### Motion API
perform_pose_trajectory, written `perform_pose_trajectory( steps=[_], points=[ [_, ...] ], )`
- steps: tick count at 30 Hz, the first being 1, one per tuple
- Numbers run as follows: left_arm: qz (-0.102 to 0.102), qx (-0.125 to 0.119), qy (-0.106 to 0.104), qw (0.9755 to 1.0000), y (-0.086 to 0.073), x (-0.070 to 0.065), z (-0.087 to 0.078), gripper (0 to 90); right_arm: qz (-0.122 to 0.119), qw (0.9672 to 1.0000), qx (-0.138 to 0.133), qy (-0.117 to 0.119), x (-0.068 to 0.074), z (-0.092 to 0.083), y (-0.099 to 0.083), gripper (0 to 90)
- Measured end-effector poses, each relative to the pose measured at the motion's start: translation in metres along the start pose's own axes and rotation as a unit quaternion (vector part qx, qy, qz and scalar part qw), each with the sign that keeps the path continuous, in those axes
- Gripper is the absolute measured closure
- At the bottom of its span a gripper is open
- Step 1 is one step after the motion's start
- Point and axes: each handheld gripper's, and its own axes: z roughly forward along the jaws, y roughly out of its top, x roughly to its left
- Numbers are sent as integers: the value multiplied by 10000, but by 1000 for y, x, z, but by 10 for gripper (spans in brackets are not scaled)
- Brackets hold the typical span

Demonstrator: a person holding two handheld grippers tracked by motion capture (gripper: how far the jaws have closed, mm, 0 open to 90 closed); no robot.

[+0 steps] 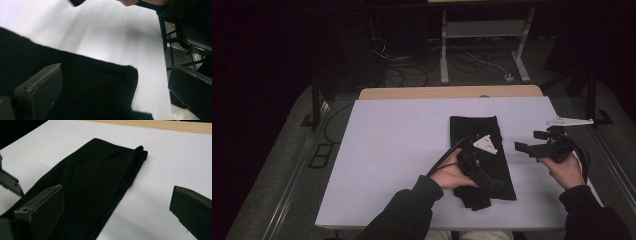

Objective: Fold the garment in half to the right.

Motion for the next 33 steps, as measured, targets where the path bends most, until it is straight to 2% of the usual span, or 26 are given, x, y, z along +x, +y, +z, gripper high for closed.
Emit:
perform_pose_trajectory(
  steps=[6,19,33],
  points=[
    [-105,-61,184,9998,-10,6,-14,0,-42,10000,-18,17,2,-5,-4,0],
    [-347,-180,423,9983,-35,20,-39,0,-75,10000,-6,-23,4,-11,-14,0],
    [-596,-298,773,9948,-69,30,-74,0,-146,9999,-2,-10,9,-15,-19,0]
  ],
)
